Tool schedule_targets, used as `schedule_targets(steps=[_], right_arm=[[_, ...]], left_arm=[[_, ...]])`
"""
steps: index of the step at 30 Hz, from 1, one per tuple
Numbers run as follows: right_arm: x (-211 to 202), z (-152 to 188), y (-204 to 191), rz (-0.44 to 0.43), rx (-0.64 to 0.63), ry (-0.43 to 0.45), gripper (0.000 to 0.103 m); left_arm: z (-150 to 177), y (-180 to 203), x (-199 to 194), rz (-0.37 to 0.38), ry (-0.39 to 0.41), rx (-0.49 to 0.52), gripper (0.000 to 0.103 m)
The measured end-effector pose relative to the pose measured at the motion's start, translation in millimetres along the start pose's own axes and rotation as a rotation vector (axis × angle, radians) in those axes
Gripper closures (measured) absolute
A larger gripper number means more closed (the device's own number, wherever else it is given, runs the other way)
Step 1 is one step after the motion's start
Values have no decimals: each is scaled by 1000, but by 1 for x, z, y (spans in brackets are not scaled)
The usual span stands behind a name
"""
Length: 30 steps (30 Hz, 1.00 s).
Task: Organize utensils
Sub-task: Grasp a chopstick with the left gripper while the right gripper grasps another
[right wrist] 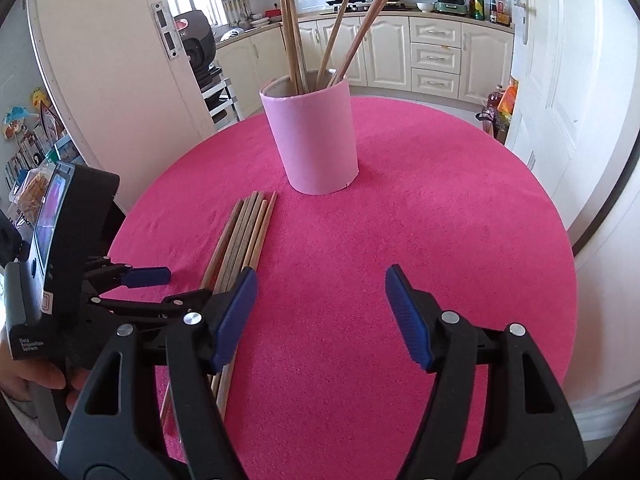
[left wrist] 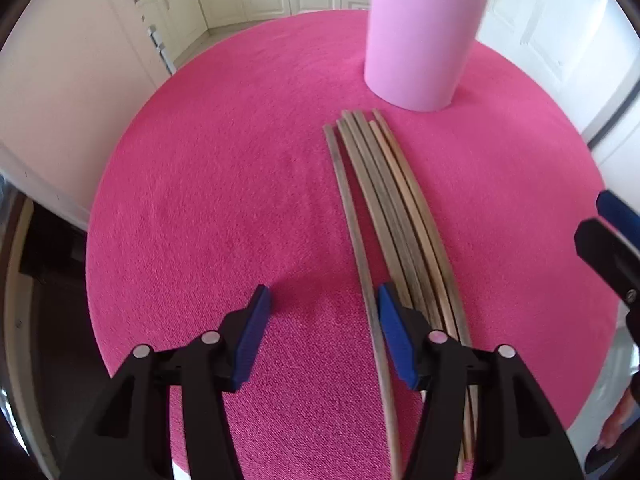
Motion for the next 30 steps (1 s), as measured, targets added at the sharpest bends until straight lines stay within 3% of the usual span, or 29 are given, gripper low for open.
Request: schedule_targets(steps=[6, 7, 9, 10, 11, 13, 18, 26, 30], right_arm=[[17, 3, -10, 38, -45, -96, 37], [20, 3, -13, 23, -46, -117, 37], [30, 5, -21, -9, -50, -172, 38], [35, 5, -25, -29, -47, -185, 43], [41, 6, -28, -40, -46, -214, 59], [50, 8, -34, -61, -39, -261, 72], [58, 6, -45, -64, -44, -287, 73], [73, 10, -55, -28, -70, -340, 88], [76, 11, -60, -35, -71, -351, 88]], left_arm=[[0, -17, 5, 41, 6, -65, 92], [-4, -25, 3, 60, 3, -83, 94], [-4, -31, 5, 108, 2, -122, 96], [-6, -34, 8, 121, 3, -139, 97], [-6, -35, 9, 138, 5, -154, 97], [-7, -36, 12, 155, 10, -169, 97], [-4, -37, 13, 160, 16, -160, 97], [2, -46, 0, 173, 21, -160, 97], [3, -47, 0, 173, 23, -158, 97]])
Point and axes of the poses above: each gripper's, at about its wrist camera, not at the fingertips, and x roughly the way its jaws point, y to its right, z to its underside, the point moved 8 cm from there along x, roughly the way its jaws point, and after that the axes turned 2 degrees about x, right-handed, at the moved point
